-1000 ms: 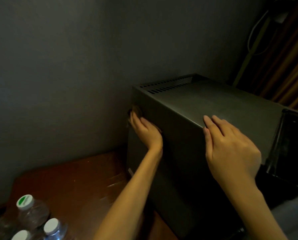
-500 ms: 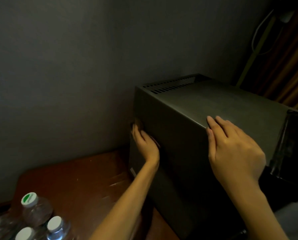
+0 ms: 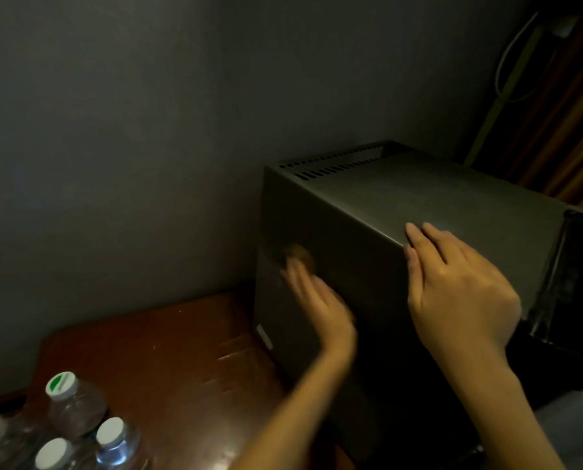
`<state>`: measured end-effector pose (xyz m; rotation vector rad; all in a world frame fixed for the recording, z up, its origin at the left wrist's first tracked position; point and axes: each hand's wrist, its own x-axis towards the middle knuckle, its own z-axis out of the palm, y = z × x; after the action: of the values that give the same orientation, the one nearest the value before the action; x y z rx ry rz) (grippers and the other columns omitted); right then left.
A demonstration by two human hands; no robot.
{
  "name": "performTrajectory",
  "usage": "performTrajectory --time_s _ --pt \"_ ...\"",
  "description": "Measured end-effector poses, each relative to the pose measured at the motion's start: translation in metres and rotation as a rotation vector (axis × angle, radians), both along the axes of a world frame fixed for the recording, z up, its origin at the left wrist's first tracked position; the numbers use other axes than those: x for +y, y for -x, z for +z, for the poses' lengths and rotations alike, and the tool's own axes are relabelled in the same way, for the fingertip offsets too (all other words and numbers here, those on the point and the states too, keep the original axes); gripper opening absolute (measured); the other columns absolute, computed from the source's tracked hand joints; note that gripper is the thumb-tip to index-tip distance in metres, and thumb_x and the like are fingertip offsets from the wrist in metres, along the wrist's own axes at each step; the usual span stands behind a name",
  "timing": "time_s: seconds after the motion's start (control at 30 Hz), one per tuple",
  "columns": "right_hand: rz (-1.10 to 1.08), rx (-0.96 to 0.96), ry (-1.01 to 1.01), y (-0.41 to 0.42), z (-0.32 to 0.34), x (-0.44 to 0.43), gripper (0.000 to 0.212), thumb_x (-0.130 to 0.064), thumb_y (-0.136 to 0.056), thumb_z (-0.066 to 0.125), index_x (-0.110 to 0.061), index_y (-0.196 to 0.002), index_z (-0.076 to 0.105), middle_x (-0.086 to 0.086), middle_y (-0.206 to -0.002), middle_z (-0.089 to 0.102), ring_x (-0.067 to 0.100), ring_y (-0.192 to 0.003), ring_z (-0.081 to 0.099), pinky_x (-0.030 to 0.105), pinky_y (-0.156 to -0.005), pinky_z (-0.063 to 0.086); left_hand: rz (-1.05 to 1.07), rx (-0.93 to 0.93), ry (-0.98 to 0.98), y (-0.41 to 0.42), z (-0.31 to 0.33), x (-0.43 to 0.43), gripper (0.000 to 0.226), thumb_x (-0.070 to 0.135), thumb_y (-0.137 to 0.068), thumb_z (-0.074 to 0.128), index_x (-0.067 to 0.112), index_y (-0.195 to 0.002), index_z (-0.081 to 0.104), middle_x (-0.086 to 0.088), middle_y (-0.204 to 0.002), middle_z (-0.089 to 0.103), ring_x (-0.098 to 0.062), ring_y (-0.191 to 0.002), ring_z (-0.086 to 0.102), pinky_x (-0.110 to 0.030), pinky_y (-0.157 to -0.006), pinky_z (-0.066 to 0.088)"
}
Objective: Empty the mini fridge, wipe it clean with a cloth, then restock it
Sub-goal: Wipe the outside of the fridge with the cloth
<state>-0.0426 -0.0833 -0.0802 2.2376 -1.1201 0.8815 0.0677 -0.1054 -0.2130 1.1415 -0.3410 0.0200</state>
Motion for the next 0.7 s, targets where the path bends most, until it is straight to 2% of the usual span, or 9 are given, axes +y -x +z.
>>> performTrajectory --time_s 0.07,0.13,0.2,0.27,0.37,0.47,0.57,0.63,0.7 --pt "0.007 -0.004 -0.004 0.0 0.0 -0.001 0.043 -0.033 -0.101 0.034 -0.012 -0.13 0.058 0.012 -0.126 0.064 0.028 -0.112 0.063 0.04 -0.087 0.051 0.026 -0.305 -0.013 0.06 0.008 0.014 0.044 0.036 -0.105 0.025 0.048 -0.147 0.019 0.018 -0.156 0.016 -0.019 -0.148 0.014 -0.024 -0.119 0.011" --pt "0.017 0.0 0.001 0.0 -0.001 -0.001 0.043 -0.033 -0.102 0.033 -0.012 -0.131 0.057 0.012 -0.128 0.063 0.029 -0.114 0.062 0.04 -0.089 0.049 0.061 -0.393 -0.01 0.037 0.037 0.003 0.045 0.025 -0.104 0.029 0.033 -0.148 0.026 0.023 -0.156 0.016 -0.018 -0.149 0.012 -0.029 -0.12 0.012" --pt "0.022 0.008 0.012 0.002 -0.002 -0.002 0.043 -0.033 -0.103 0.032 -0.013 -0.132 0.056 0.012 -0.129 0.062 0.029 -0.115 0.061 0.04 -0.089 0.049 0.074 -0.259 -0.021 -0.029 0.044 -0.021 0.044 0.01 -0.101 0.031 0.01 -0.145 0.033 0.002 -0.155 0.025 -0.025 -0.147 0.017 -0.034 -0.12 0.014" --pt "0.027 0.012 0.01 0.004 -0.003 -0.002 0.043 -0.034 -0.104 0.031 -0.013 -0.133 0.056 0.012 -0.13 0.061 0.028 -0.116 0.061 0.04 -0.091 0.048 0.05 0.045 -0.05 -0.092 0.027 -0.036 0.041 0.004 -0.101 0.035 -0.001 -0.142 0.036 -0.018 -0.151 0.032 -0.032 -0.144 0.024 -0.037 -0.119 0.018" --pt "0.021 0.003 0.006 0.003 -0.004 -0.003 0.042 -0.033 -0.104 0.032 -0.014 -0.133 0.057 0.011 -0.13 0.061 0.027 -0.116 0.06 0.039 -0.092 0.048 0.01 0.36 -0.09 -0.076 -0.008 -0.018 0.042 0.0 -0.101 0.037 -0.003 -0.142 0.035 -0.022 -0.151 0.032 -0.033 -0.141 0.03 -0.019 -0.111 0.017" --pt "0.033 -0.008 0.009 0.003 -0.003 -0.003 0.042 -0.032 -0.103 0.033 -0.013 -0.132 0.056 0.011 -0.13 0.061 0.028 -0.116 0.06 0.039 -0.093 0.047 -0.014 0.141 -0.147 0.009 -0.001 0.012 0.043 0.006 -0.102 0.036 0.01 -0.145 0.032 -0.007 -0.154 0.028 -0.018 -0.144 0.025 -0.014 -0.114 0.012" --pt "0.043 0.003 0.018 0.004 -0.004 -0.004 0.042 -0.032 -0.104 0.033 -0.011 -0.133 0.056 0.013 -0.13 0.061 0.029 -0.116 0.061 0.041 -0.091 0.048 -0.006 -0.187 -0.047 -0.028 0.039 -0.006 0.042 0.013 -0.101 0.031 0.02 -0.142 0.027 0.003 -0.152 0.023 -0.017 -0.146 0.016 -0.022 -0.119 0.011" --pt "0.046 0.013 0.025 0.004 -0.004 -0.004 0.043 -0.032 -0.103 0.033 -0.011 -0.133 0.055 0.014 -0.131 0.06 0.03 -0.116 0.06 0.041 -0.092 0.047 0.031 -0.12 -0.056 -0.086 0.045 -0.028 0.045 0.016 -0.1 0.03 0.012 -0.145 0.031 -0.006 -0.153 0.028 -0.023 -0.146 0.02 -0.03 -0.12 0.016" --pt "0.039 0.001 0.018 0.003 -0.004 -0.003 0.042 -0.031 -0.103 0.035 -0.01 -0.133 0.055 0.014 -0.13 0.06 0.031 -0.116 0.06 0.041 -0.093 0.047 0.049 0.105 -0.049 -0.117 0.017 -0.039 0.046 0.013 -0.1 0.033 0.001 -0.144 0.035 -0.018 -0.151 0.032 -0.032 -0.142 0.029 -0.04 -0.118 0.022"
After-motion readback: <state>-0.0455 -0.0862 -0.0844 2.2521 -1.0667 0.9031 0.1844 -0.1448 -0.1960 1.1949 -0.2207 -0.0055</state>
